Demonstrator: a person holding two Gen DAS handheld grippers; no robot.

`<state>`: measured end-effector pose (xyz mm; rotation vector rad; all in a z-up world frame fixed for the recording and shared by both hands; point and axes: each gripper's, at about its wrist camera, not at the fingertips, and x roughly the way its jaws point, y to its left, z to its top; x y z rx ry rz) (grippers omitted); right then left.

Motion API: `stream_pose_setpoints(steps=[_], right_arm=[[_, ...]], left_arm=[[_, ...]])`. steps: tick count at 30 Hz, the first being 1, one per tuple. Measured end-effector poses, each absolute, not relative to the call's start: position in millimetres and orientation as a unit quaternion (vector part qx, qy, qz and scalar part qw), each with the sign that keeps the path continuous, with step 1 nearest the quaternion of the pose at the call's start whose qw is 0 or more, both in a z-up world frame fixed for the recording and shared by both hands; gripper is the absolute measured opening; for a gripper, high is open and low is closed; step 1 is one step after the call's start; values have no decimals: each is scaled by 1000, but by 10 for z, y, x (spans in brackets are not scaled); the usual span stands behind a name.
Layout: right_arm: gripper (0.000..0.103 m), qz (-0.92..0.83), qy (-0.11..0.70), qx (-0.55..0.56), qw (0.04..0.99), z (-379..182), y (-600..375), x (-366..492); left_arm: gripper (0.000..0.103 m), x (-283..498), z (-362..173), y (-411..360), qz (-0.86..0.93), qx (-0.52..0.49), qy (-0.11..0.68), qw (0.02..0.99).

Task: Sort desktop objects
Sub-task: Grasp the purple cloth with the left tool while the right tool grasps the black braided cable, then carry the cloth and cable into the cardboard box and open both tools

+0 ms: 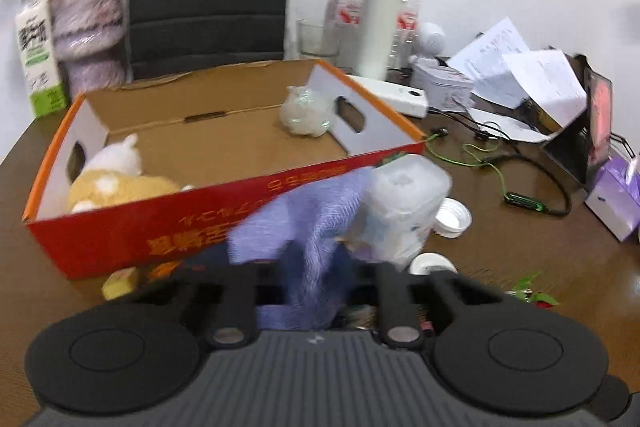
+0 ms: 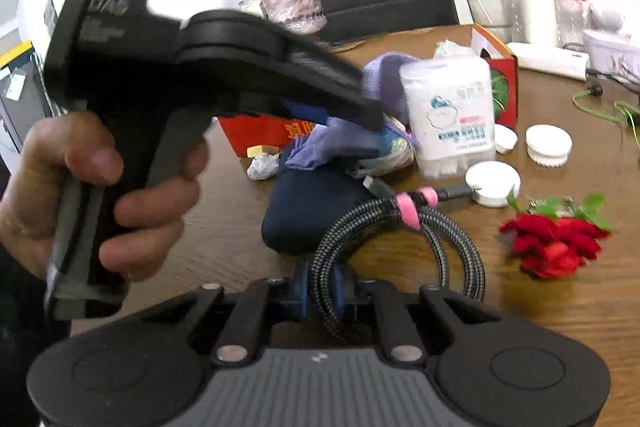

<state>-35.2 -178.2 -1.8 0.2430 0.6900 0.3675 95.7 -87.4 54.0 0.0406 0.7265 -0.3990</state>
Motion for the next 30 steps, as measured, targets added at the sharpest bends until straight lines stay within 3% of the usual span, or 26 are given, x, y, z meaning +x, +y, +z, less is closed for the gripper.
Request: stream_pose_setpoints(steps=[10, 22, 30], right_arm=[[9, 185, 275, 125, 935, 452, -1892, -775], [9, 218, 252, 67, 941, 714, -1388, -1353], [9, 198, 232, 56, 951, 945, -1511, -1274]], left_arm=[[11, 111, 1209, -162, -147, -62, 262, 952], [11, -745, 755, 74, -110, -77, 314, 940], [11, -648, 957, 110, -107, -75, 279, 951]])
